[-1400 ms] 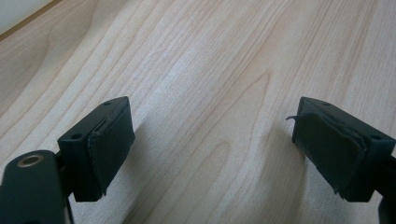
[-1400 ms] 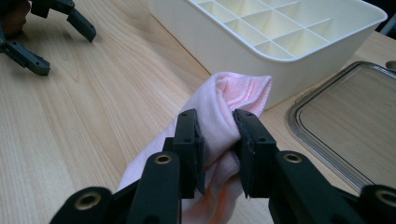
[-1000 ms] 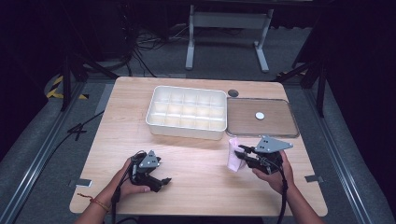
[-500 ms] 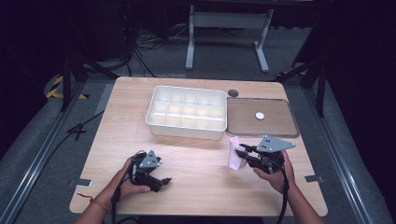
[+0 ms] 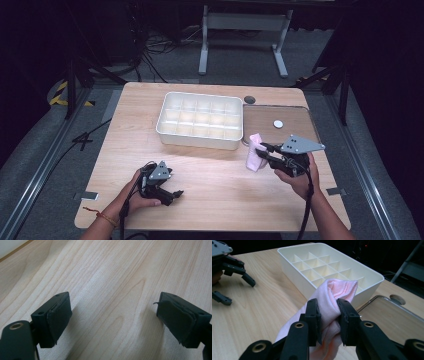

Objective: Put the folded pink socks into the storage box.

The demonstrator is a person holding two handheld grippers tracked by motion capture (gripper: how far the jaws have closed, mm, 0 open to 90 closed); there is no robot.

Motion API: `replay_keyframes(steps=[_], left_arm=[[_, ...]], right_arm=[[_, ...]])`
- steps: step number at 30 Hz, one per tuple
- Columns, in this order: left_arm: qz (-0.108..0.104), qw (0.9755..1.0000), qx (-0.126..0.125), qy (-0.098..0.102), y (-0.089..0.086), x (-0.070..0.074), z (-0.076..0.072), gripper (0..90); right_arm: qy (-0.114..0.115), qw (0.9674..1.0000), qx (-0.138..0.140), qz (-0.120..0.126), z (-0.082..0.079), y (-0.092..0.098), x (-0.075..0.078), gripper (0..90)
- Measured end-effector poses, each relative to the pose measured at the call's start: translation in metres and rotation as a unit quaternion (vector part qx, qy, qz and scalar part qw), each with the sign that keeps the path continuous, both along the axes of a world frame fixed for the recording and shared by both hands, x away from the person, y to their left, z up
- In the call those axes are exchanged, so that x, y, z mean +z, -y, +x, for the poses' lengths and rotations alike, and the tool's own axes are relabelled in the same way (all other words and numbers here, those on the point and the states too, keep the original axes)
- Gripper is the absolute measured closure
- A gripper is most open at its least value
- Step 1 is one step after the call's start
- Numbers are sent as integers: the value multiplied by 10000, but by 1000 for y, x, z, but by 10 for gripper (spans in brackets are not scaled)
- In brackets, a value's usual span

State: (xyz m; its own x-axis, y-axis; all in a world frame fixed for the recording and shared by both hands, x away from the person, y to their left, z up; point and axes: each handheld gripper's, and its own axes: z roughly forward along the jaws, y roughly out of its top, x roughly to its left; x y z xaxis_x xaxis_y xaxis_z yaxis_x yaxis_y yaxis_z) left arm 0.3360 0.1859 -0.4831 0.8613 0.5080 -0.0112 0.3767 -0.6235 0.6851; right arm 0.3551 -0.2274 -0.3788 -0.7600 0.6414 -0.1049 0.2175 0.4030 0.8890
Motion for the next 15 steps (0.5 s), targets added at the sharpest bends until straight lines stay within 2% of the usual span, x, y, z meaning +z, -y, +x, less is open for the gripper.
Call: replay_keyframes(steps=[9,15], left_arm=[[-24,10000,28,-3,0,0,0,128],[-25,10000,30,-4,0,0,0,128]], right_arm=[[241,9994,42,-239,25,-26,22,722],[259,9992,11,-302,43,-38,29,722]])
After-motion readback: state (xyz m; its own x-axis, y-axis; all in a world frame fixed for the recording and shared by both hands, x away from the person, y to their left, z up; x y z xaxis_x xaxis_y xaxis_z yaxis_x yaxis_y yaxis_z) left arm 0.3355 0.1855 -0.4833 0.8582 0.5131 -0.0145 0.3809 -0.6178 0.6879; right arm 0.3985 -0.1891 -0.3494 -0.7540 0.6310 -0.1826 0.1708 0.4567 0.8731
